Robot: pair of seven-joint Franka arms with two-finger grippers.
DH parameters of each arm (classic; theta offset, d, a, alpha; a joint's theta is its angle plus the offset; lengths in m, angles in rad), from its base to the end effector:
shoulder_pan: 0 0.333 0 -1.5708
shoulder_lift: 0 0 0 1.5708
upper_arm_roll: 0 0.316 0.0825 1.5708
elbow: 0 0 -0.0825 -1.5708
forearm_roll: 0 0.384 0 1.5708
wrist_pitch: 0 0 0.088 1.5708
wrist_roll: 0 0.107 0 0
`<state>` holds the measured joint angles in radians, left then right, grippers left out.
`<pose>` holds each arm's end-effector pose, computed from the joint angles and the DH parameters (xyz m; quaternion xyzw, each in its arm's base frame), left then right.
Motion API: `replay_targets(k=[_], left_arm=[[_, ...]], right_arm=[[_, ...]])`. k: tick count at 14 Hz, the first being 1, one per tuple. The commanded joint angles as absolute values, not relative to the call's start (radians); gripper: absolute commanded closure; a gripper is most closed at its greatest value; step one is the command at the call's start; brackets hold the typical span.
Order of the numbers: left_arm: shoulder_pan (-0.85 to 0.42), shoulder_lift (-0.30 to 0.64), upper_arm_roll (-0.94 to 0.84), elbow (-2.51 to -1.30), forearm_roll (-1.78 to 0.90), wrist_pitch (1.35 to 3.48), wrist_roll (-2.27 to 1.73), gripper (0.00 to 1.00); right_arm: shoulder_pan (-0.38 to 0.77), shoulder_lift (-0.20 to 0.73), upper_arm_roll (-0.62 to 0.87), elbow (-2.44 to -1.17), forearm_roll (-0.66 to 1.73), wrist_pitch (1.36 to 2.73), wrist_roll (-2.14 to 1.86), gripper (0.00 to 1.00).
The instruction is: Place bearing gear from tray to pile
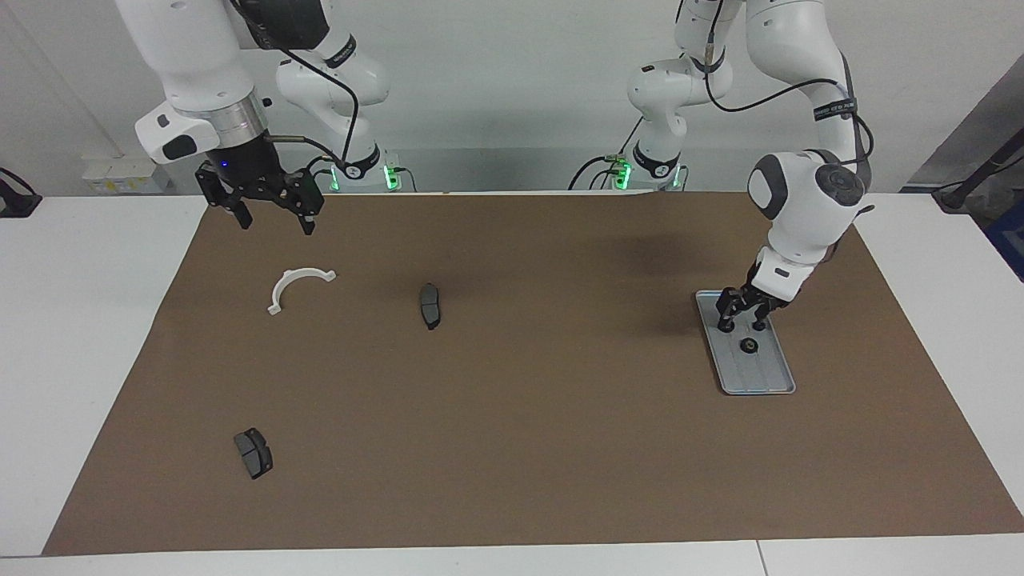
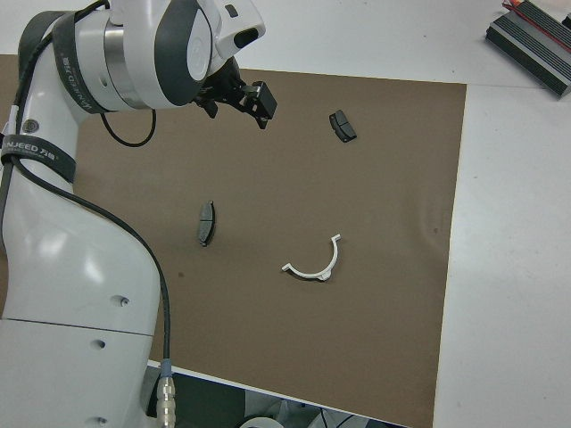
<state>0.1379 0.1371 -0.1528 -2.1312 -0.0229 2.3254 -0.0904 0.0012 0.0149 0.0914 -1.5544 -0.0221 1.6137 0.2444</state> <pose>0.5661 -0.0077 0.3504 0.9983 0.0463 0.0282 0.0205 0.5616 0.0495 0.6279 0.9968 -0.0756 0.0237 0.0065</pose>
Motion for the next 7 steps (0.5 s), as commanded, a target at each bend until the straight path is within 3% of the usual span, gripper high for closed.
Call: replay_targets(k=[1,7], left_arm=[[0.133,0.164,-0.15,-2.144,-0.015,2.362,-0.112,0.24],[0.133,0.163,-0.15,-2.213,-0.015,2.401,-0.147,0.34]], right_arm=[[-0.014,-0.002,0.098,-1.577,-0.015,1.624,0.219,0.0],[-0.012,-0.002,0.098,-1.577,-0.015,1.624,0.219,0.0]])
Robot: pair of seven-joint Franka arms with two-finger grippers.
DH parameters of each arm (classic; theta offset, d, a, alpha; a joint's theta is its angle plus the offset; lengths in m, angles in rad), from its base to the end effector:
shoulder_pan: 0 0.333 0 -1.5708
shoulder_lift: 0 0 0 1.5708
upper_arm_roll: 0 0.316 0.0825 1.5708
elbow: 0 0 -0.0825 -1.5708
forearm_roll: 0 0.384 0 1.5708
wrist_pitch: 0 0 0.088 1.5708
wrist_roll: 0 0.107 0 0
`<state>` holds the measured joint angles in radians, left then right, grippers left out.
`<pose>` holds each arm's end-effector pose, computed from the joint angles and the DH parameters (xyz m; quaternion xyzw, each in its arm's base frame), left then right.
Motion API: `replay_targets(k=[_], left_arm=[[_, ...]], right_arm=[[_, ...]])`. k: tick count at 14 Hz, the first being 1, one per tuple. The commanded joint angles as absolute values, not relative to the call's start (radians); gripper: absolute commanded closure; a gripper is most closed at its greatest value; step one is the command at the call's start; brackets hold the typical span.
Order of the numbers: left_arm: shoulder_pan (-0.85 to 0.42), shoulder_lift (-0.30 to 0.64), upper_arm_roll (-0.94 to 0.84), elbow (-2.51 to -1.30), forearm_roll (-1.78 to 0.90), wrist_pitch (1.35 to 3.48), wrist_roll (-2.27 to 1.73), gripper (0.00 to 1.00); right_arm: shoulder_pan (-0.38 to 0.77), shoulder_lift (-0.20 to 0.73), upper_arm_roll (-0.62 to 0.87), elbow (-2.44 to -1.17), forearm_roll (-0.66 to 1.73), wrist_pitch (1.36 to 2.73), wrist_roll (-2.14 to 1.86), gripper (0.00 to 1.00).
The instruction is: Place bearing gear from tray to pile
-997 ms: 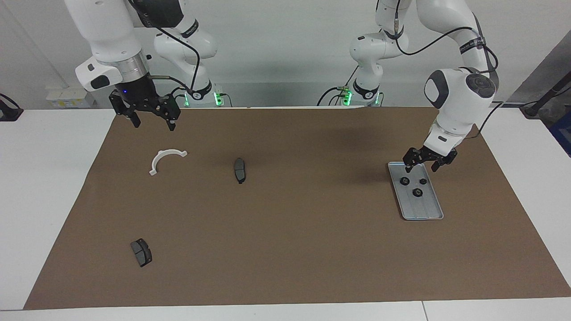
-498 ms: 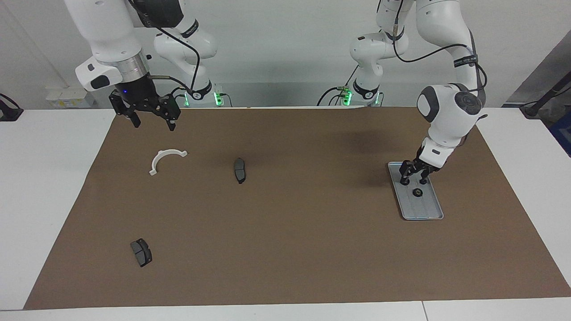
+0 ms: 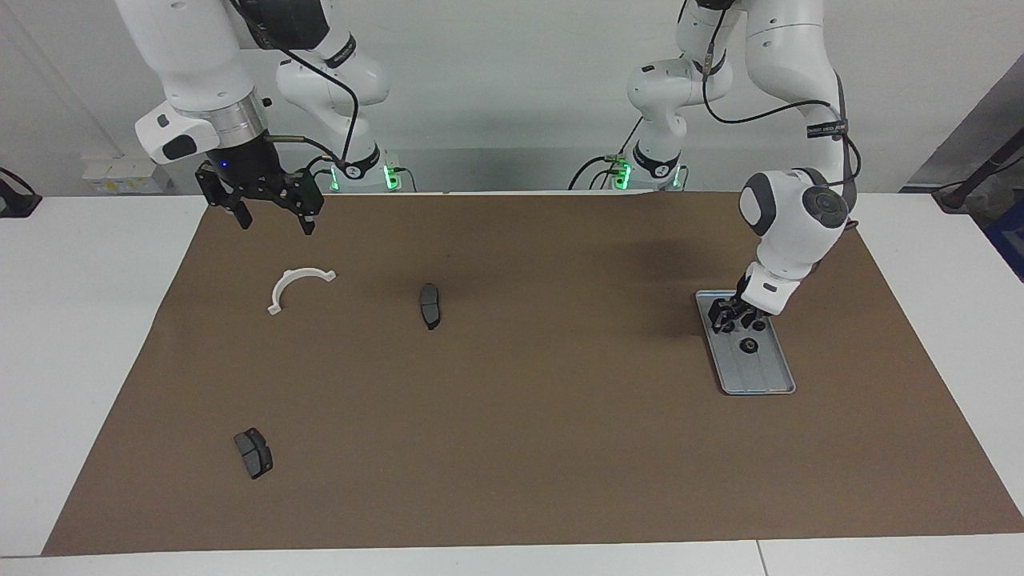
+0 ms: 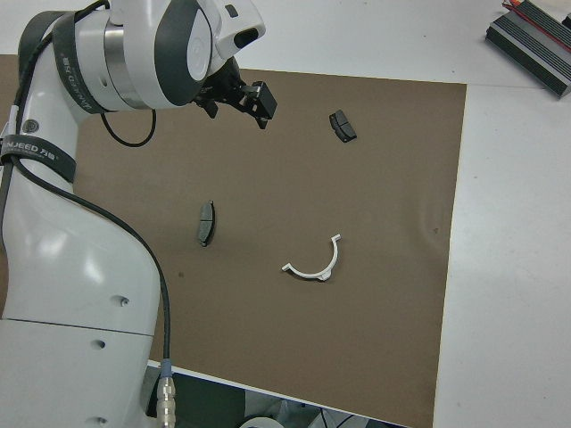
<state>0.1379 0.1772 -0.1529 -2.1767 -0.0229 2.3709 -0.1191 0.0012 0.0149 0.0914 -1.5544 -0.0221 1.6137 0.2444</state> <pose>0.5571 -0.0078 0.3127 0.9978 0.0614 0.0080 0.0220 0.5616 0.0495 0.6279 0.9968 -0.0756 0.0237 0.0065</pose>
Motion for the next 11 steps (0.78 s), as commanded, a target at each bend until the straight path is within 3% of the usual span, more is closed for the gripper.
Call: replay_targets(k=[1,11], left_arm=[[0.135,0.163,-0.149,-2.217,-0.015,2.401,-0.149,0.36],[0.14,0.164,-0.15,-2.218,-0.015,2.392,-0.149,0.76]], right_arm=[[-0.014,-0.002,0.098,-1.575,-0.015,1.624,0.219,0.0],[-0.014,-0.002,0.098,-1.577,-0.015,1.623,0.219,0.0]])
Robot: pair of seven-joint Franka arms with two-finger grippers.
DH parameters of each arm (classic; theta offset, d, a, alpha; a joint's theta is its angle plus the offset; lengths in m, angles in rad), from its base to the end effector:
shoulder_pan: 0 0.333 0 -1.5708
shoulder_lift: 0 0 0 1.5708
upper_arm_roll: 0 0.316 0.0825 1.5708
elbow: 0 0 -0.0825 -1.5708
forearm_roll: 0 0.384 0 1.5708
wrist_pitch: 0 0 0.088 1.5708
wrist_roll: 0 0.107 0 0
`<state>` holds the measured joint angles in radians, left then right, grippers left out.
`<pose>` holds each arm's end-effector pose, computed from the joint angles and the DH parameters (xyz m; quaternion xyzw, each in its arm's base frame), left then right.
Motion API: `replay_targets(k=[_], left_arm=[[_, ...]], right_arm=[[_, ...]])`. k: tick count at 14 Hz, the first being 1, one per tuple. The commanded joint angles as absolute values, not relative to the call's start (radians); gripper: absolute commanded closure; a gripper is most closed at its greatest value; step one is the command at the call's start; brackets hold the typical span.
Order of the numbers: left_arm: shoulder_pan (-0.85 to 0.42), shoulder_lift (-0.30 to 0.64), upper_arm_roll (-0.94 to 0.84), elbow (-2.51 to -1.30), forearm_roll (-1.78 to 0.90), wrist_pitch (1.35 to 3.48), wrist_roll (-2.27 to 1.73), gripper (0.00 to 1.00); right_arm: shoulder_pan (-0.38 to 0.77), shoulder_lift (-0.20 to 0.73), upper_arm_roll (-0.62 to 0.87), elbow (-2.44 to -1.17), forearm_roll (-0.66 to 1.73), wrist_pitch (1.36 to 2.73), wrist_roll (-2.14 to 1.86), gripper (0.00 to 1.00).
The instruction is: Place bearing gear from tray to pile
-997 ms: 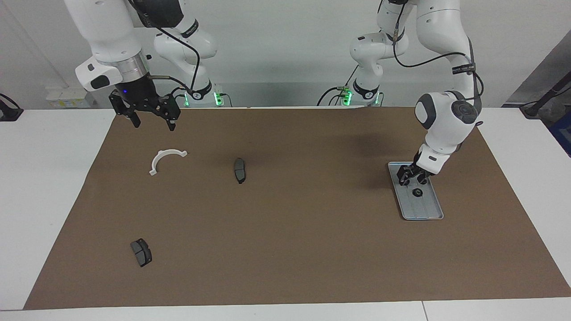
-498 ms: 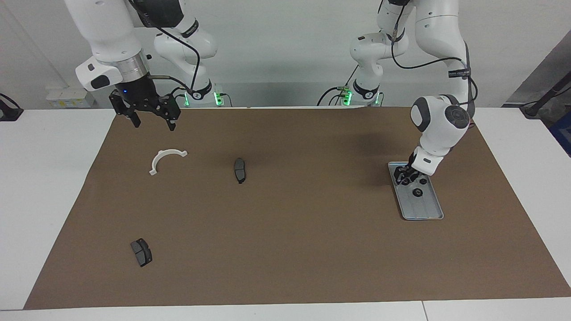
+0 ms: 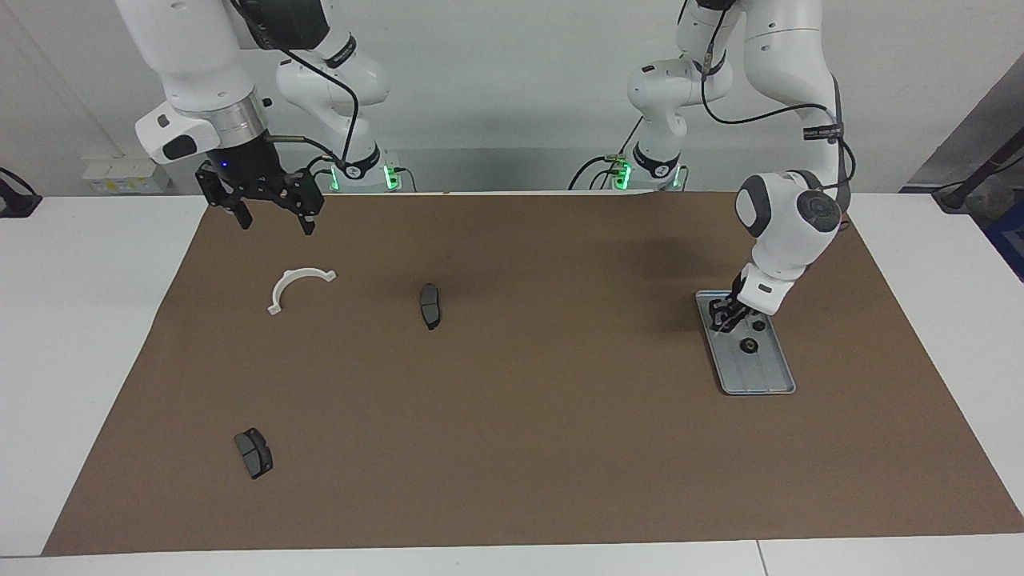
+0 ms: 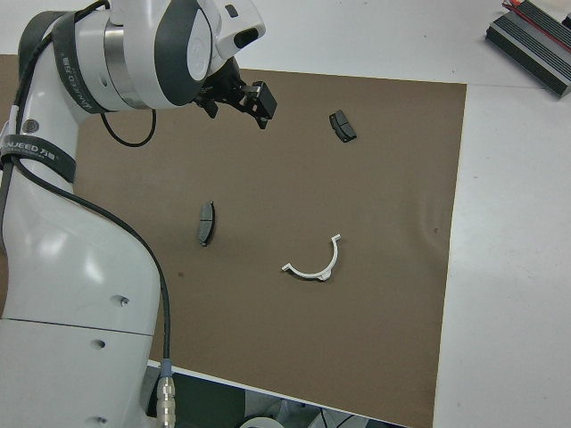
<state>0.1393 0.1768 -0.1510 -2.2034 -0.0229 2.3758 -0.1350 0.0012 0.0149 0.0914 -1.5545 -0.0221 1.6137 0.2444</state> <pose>0.5490 -0.0062 0.3022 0.9973 0.0710 -0.0028 0.0210 0.5616 0.0495 0.6278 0.9968 -0.0756 0.0236 0.0065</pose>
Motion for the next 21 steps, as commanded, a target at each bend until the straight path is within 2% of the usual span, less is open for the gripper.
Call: replay_targets(k=[1,4,6,11,15,18,19,21], left_arm=[[0.137,0.167,-0.149,-2.198,-0.015,2.382,-0.15,0.78],[0.123,0.196,-0.152,-2.048,-0.015,2.271,-0.207,0.8],[0.06,0.212,-0.152,-1.971,-0.015,2.229,-0.315,0.8],[-0.164,0.213,-0.15,-1.965,-0.012,2.267,-0.599,0.8],[-0.319,0.221,-0.152,-1.985,-0.014,2.316,-0.646,0.79],[-0.4,0.265,-0.152,-1.991,-0.014,2.39,-0.661,0.79],[-0.425,0.282,-0.152,-1.999,-0.014,2.425,-0.679,0.77],[-0.454,0.285,-0.152,-2.017,-0.014,2.45,-0.692,0.67]], right_arm=[[-0.014,-0.002,0.098,-1.577,-0.015,1.623,0.219,0.0],[-0.014,-0.002,0.098,-1.577,-0.015,1.623,0.219,0.0],[-0.014,-0.002,0.098,-1.577,-0.015,1.623,0.219,0.0],[-0.014,-0.002,0.098,-1.575,-0.015,1.623,0.219,0.0],[-0.017,-0.002,0.097,-1.577,-0.015,1.621,0.216,0.0],[-0.017,-0.005,0.094,-1.578,-0.015,1.611,0.216,0.0],[-0.017,-0.005,0.094,-1.578,-0.015,1.595,0.216,0.0],[-0.008,-0.009,0.095,-1.577,-0.015,1.598,0.215,0.0]])
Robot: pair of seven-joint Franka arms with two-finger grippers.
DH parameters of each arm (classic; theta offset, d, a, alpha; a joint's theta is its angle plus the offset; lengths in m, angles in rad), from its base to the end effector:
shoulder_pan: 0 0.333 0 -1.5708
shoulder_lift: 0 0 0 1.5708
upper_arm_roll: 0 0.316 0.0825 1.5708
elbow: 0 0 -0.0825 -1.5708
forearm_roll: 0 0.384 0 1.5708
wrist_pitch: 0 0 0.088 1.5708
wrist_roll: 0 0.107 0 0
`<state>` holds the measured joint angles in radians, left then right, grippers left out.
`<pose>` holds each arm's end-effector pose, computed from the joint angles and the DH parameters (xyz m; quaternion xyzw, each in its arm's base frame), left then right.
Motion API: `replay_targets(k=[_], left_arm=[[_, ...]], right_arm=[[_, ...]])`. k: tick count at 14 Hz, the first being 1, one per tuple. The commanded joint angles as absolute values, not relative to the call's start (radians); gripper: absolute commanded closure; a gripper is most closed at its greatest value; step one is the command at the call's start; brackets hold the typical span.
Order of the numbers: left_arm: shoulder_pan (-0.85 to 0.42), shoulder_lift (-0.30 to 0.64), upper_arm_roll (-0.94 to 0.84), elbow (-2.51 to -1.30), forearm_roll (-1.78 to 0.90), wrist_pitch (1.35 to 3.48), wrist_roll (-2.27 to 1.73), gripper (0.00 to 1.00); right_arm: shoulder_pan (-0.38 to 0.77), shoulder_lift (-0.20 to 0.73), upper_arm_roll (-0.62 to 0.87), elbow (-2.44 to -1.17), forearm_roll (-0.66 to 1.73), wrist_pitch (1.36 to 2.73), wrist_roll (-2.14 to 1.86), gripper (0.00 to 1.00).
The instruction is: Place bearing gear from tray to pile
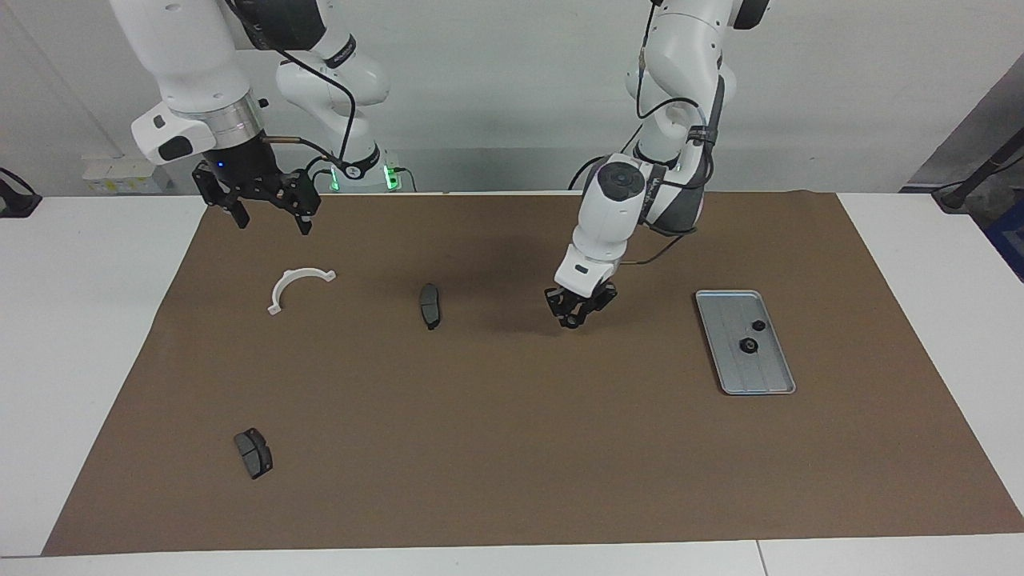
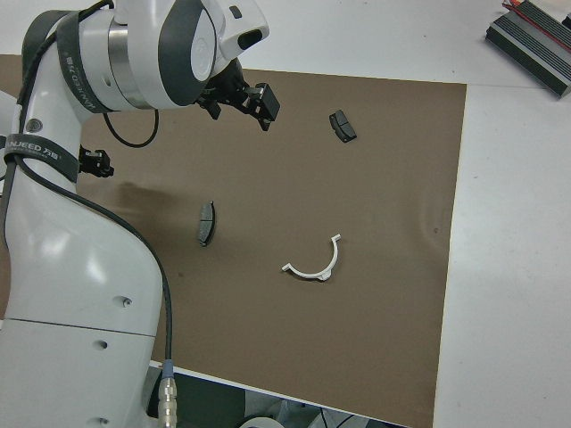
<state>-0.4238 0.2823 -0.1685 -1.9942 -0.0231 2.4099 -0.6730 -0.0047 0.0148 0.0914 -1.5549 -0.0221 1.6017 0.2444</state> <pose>0.5120 -0.3397 0.3352 0.9957 0.0531 0.0366 0.0658 0.5606 0.0460 0.6266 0.9967 -0.0786 0.0175 0.0076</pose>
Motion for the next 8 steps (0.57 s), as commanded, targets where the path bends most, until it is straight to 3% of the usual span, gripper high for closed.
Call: replay_targets(k=[1,2,3,5,6,8], left_arm=[[-0.465,0.285,-0.152,-2.02,-0.014,2.451,-0.693,0.66],[-0.471,0.285,-0.152,-2.02,-0.014,2.45,-0.693,0.65],[-0.475,0.285,-0.152,-2.02,-0.014,2.451,-0.693,0.56],[-0.485,0.285,-0.152,-2.017,-0.014,2.454,-0.696,0.23],[-0.492,0.285,-0.152,-2.017,-0.014,2.454,-0.696,0.12],[-0.488,0.284,-0.149,-2.002,-0.014,2.435,-0.698,0.07]], right_arm=[[-0.009,-0.008,0.097,-1.578,-0.014,1.603,0.215,0.0],[-0.005,-0.009,0.097,-1.58,-0.014,1.608,0.216,0.0],[-0.002,-0.009,0.097,-1.58,-0.014,1.611,0.216,0.0],[0.003,-0.008,0.1,-1.591,-0.014,1.634,0.219,0.0],[0.026,-0.008,0.101,-1.603,-0.014,1.656,0.222,0.0],[0.052,0.001,0.103,-1.626,-0.014,1.706,0.23,0.0]])
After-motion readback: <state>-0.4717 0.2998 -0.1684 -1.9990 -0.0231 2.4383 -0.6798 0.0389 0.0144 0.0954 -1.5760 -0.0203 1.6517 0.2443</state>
